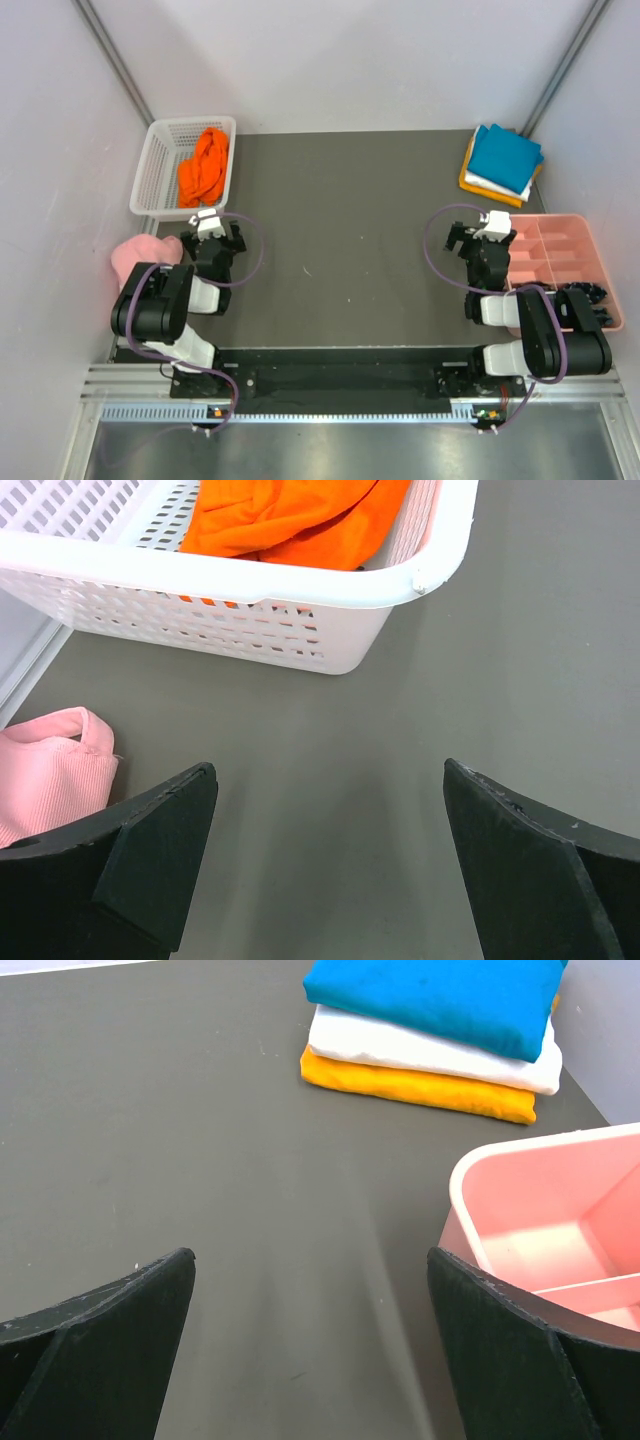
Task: Fold and stack the t-shirts
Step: Grab crumpled tshirt from bin with the left arm
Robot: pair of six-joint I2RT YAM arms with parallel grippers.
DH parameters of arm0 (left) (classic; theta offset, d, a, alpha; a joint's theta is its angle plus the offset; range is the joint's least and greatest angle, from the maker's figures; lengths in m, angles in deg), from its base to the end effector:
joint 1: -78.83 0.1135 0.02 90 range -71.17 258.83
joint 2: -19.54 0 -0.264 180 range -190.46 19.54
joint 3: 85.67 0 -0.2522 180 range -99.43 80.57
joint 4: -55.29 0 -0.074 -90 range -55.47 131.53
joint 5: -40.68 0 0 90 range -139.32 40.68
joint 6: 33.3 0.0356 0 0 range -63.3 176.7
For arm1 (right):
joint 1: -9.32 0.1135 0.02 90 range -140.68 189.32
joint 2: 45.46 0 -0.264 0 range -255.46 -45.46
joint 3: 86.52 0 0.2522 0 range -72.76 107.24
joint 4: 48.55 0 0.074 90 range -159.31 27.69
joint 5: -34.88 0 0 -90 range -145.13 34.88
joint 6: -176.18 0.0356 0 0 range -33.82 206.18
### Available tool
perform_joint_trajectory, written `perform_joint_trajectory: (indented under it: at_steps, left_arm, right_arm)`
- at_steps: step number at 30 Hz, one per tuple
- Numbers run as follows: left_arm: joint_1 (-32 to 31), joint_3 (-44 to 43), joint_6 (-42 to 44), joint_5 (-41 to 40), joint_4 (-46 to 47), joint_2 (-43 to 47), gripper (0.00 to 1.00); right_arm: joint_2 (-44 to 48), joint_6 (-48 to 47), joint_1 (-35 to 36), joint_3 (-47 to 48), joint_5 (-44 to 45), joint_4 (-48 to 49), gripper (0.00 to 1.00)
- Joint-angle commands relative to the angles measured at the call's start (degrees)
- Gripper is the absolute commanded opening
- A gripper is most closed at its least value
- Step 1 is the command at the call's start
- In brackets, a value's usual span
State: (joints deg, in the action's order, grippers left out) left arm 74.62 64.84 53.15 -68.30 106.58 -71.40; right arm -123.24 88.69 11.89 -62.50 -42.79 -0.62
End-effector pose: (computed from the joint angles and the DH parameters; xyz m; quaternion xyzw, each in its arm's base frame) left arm 0.2510 -0.0069 0.1369 -0.1014 0.7570 0.0833 0.6400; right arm 0.2215 0.0023 0.1571 0.0716 0.7379 -0.0501 0.6692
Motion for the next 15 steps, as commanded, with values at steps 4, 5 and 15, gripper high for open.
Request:
perform_joint_trajectory:
  at_steps: [4,5,15]
  left_arm:
    - [0.2,-0.8,-0.9,0.0,2.1,0.2,0.99]
    - [0.1,-0.7,-0.9,-0.5,2.6,0.3,0.99]
    - [-3.4,-6.3,0.5,-7.0,-14.7,13.2,0.99]
  right_arm:
    - [1.7,-0.2,-0.1,-0.8,1.2,3.6,0.99]
    - [3.1,0.8,-0.1,-0.9,3.2,2.6,0.99]
    - [23.3,3.9,0.0,8.3,2.5,-24.7,0.99]
